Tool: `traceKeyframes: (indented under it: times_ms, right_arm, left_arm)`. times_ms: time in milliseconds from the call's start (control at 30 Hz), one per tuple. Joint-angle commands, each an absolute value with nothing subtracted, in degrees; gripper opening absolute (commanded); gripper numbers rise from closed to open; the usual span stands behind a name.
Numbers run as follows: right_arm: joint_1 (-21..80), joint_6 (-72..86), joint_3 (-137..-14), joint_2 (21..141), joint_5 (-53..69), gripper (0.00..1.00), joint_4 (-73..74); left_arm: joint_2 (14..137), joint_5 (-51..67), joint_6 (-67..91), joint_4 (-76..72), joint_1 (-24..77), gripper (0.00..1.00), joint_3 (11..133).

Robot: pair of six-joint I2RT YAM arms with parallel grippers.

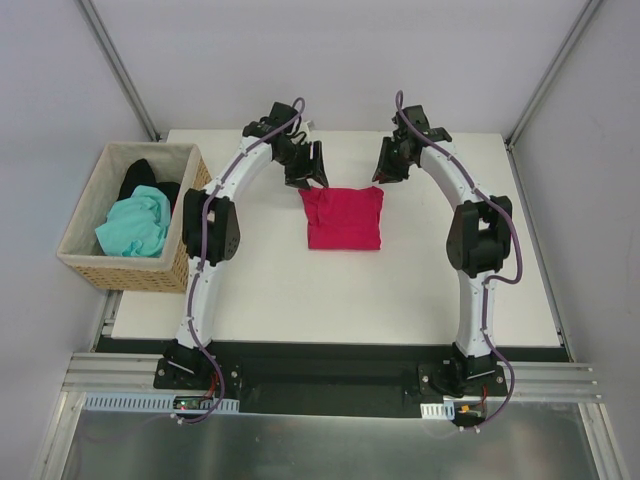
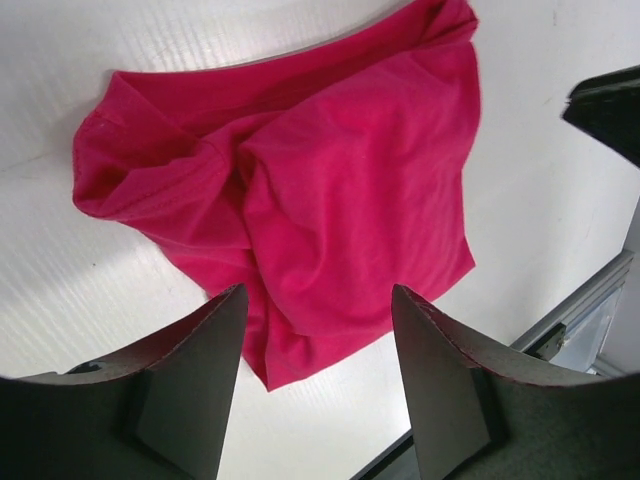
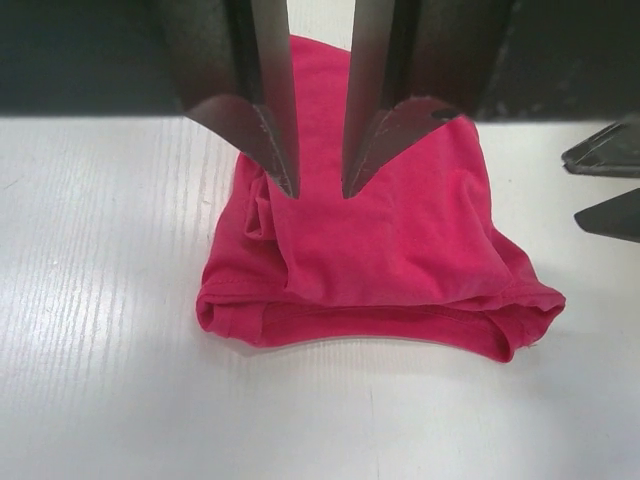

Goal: Fold and stack the t-shirts
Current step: Smooth out wrinkles on the folded tshirt

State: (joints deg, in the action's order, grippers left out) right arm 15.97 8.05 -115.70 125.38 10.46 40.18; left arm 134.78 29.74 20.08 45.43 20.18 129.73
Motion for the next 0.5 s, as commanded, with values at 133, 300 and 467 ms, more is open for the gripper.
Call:
traceKeyframes:
  times_ms: [133,300,467]
  right_arm:
    - [15.5,9.7,-116.3,125.9,10.3,0.26,40.9]
    - [15.6,10.5,-116.4,125.7,11.2,0.26,40.6]
    - [15.6,10.8,-116.4,125.1,12.0,0.25,40.3]
  left_arm:
    - [137.5,34.2,20.3,45.8,19.6,0.56,132.2]
    - [138.7,34.1,20.4,45.9,19.7,0.51,132.1]
    - [140.1,34.4,21.3,45.8,19.6,0.45,132.8]
